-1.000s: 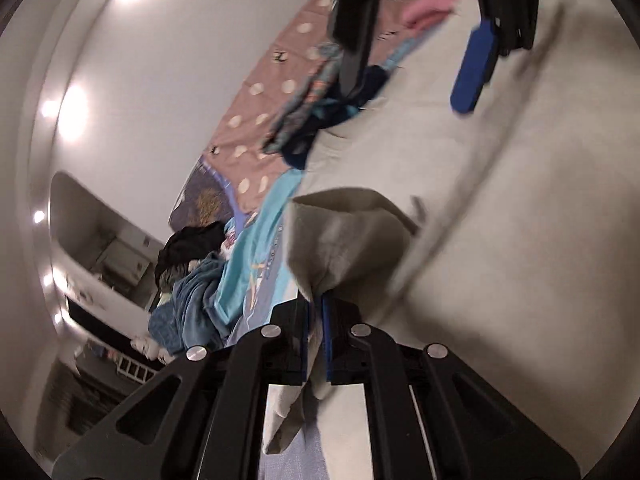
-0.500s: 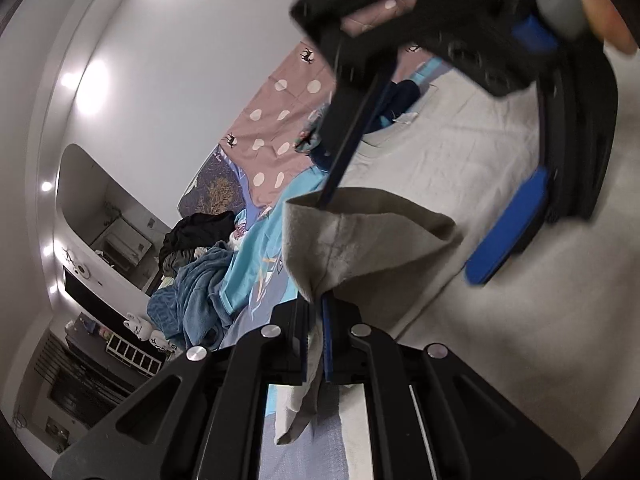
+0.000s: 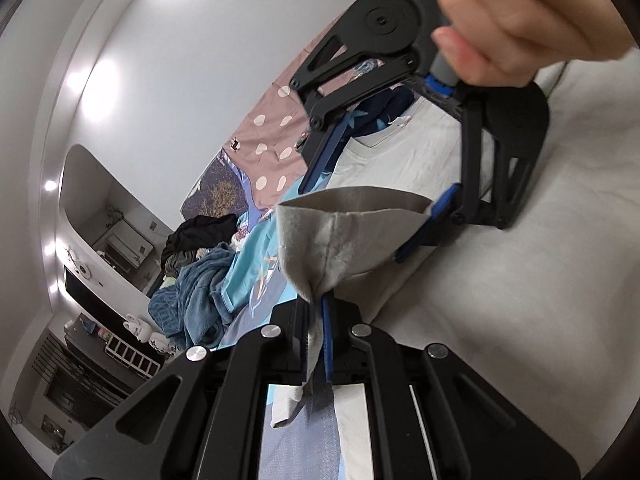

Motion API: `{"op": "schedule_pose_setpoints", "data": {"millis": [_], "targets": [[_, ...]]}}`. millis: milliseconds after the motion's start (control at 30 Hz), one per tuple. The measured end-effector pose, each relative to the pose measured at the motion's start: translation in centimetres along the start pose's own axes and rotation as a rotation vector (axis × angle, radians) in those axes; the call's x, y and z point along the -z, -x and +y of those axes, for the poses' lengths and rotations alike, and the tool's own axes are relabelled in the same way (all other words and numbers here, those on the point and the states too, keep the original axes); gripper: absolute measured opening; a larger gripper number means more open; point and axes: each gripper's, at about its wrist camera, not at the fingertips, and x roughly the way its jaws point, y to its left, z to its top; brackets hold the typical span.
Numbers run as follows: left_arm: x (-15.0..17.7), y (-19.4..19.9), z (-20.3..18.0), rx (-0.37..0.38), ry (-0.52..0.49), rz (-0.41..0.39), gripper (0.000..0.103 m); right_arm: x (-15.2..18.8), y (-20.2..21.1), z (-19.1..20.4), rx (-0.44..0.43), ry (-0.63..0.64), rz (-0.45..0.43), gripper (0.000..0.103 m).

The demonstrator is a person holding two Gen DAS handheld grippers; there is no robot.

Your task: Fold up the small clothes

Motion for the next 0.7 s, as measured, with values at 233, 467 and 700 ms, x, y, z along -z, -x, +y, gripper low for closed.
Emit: {"op": "schedule_pose_setpoints", "data": {"millis": [233, 467, 700], "targets": [[0.5, 0.2, -0.9, -0.013, -0.052, 0.021, 0.027, 0.9, -0.6, 1.8, 0.092, 0.154, -0.031, 0.007], [-0.4, 1.2, -1.7, -0.033, -0.054, -0.003, 0.056, 2.7, -0.4, 6.3, 0.158, 0.389, -0.060, 0.003], [-1.8, 0.9, -2.7, -0.113, -0.069, -0.023, 0.057, 4.0, -1.1, 6.9, 0.079, 0.359, 0.003, 0.003]]}}
